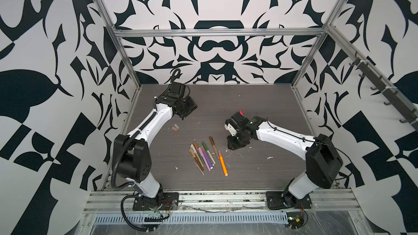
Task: Remove pen caps from pens
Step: Pick up the pen from the bottom-center of the table.
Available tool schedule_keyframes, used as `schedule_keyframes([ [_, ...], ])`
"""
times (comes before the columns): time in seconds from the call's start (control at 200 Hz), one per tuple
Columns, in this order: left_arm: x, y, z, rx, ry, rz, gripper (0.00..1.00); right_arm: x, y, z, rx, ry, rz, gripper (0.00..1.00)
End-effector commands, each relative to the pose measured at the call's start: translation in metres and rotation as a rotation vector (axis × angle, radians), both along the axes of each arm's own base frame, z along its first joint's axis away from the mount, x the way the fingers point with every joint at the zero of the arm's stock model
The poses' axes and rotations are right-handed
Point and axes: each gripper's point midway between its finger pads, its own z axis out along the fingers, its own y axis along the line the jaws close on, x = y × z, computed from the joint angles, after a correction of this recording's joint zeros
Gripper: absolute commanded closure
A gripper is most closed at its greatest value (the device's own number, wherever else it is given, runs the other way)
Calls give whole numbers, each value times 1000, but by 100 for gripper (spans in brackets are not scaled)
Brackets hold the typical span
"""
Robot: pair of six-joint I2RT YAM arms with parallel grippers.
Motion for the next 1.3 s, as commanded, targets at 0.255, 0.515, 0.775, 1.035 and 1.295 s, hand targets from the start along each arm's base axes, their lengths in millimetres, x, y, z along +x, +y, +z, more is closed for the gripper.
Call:
schedule_keyframes([
  [0.255, -36, -29, -2, -136, 3, -96, 55, -60, 22, -10, -47, 53, 2, 63],
  [0.515, -66, -18, -11, -114, 24, -112, 55, -86, 36, -26, -135, -30, -14, 62],
  [0.775, -82, -10, -9, -111, 26, -106, 55, -93, 31, -52, -155, 8, -11, 62],
  [1.035, -89, -6, 2, -83, 8, -126, 54, -94, 31, -79, -218, 40, 6, 64],
  [1.295, -87, -8, 13, -87, -10, -142, 53, -92, 24, -75, -240, 31, -31, 88],
])
